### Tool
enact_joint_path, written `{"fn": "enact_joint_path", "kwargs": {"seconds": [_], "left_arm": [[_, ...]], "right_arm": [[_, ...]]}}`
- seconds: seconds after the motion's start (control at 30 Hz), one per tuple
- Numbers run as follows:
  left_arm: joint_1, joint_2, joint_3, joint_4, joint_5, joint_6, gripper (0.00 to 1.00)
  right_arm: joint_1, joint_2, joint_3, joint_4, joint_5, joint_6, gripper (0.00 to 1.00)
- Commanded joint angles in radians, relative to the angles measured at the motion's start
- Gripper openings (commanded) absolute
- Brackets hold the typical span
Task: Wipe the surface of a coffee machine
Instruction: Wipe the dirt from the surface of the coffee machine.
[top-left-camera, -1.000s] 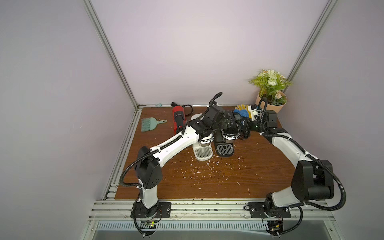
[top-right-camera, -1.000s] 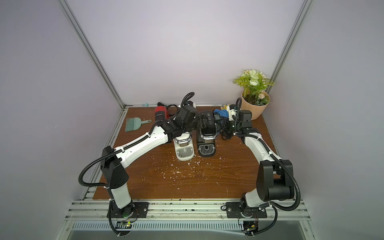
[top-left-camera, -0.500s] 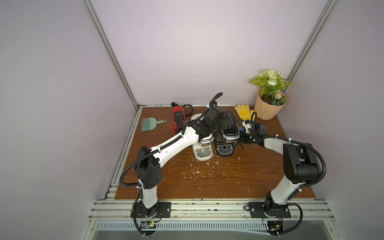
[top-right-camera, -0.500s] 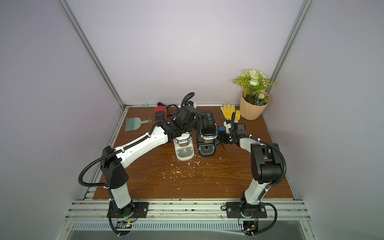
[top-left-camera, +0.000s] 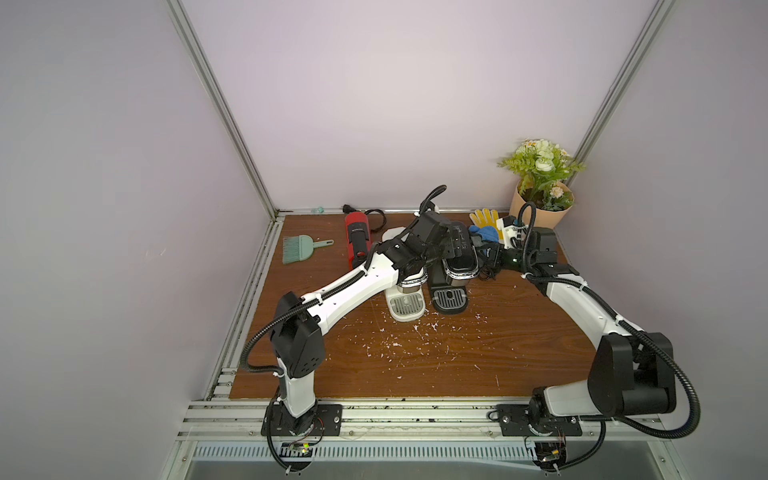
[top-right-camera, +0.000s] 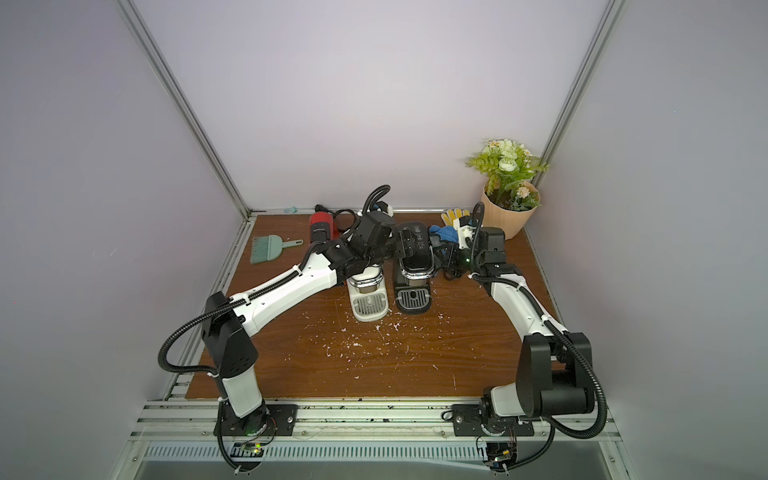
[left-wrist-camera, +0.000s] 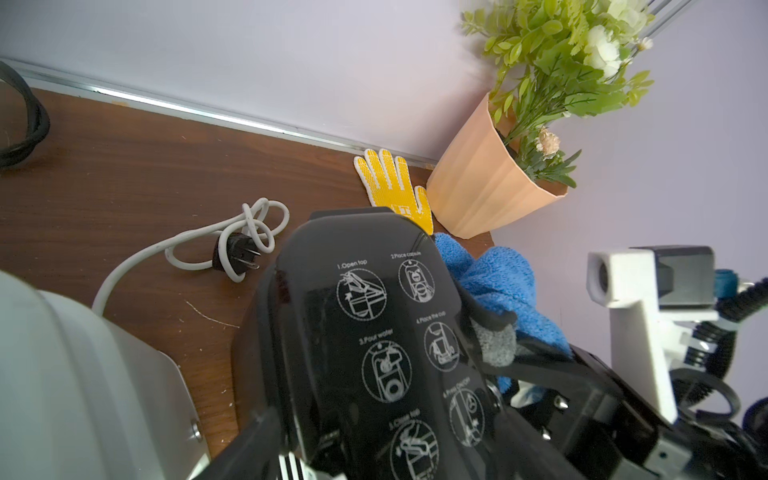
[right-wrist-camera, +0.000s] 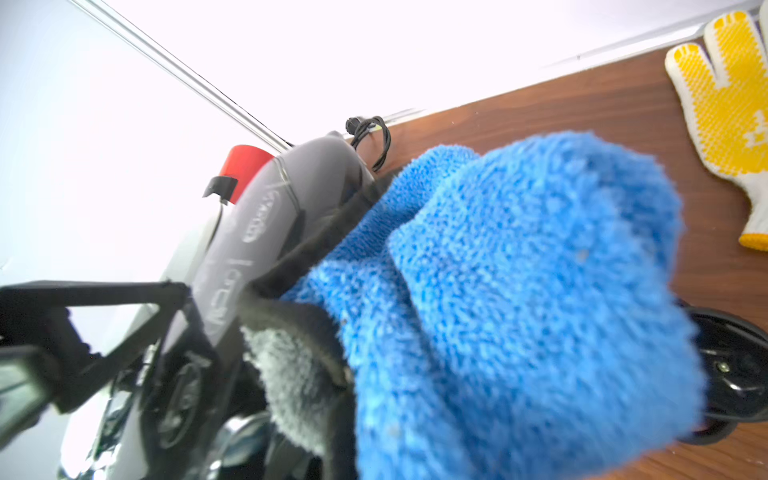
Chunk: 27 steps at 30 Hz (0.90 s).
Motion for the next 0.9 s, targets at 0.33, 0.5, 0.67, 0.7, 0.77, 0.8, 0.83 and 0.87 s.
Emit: {"fn": "enact_joint_path", "kwargs": {"seconds": [0.33, 0.5, 0.67, 0.7, 0.77, 0.8, 0.83, 0.87], "left_arm": [[0.013, 0.262, 0.024, -0.388, -0.030, -0.003, 0.84], [0.009, 0.265, 0.039, -0.387, 0.012, -0.010, 0.83], [-0.008, 0.261, 0.073, -0.386, 0.071, -0.019, 0.82], [-0.014, 0.261, 0.083, -0.386, 0.080, -0.020, 0.82], [-0.028, 0.263, 0.104, -0.386, 0.094, -0.027, 0.82], [-0.034, 0.264, 0.116, -0.386, 0.103, -0.031, 0.82], [-0.043, 0.268, 0.132, -0.386, 0.117, -0.034, 0.82], [-0.048, 0.271, 0.144, -0.386, 0.129, -0.038, 0.82]], "right_arm": [[0.006, -0.016, -0.022, 0.018, -0.058, 0.000, 0.09], [0.007, -0.062, 0.009, 0.009, -0.094, 0.017, 0.09], [0.014, -0.122, 0.047, -0.010, -0.133, 0.047, 0.09], [0.017, -0.136, 0.057, -0.014, -0.138, 0.057, 0.09], [0.026, -0.159, 0.074, -0.025, -0.144, 0.070, 0.09], [0.032, -0.170, 0.082, -0.031, -0.145, 0.079, 0.09], [0.036, -0.180, 0.089, -0.036, -0.146, 0.086, 0.09], [0.039, -0.186, 0.093, -0.039, -0.147, 0.093, 0.09]]}}
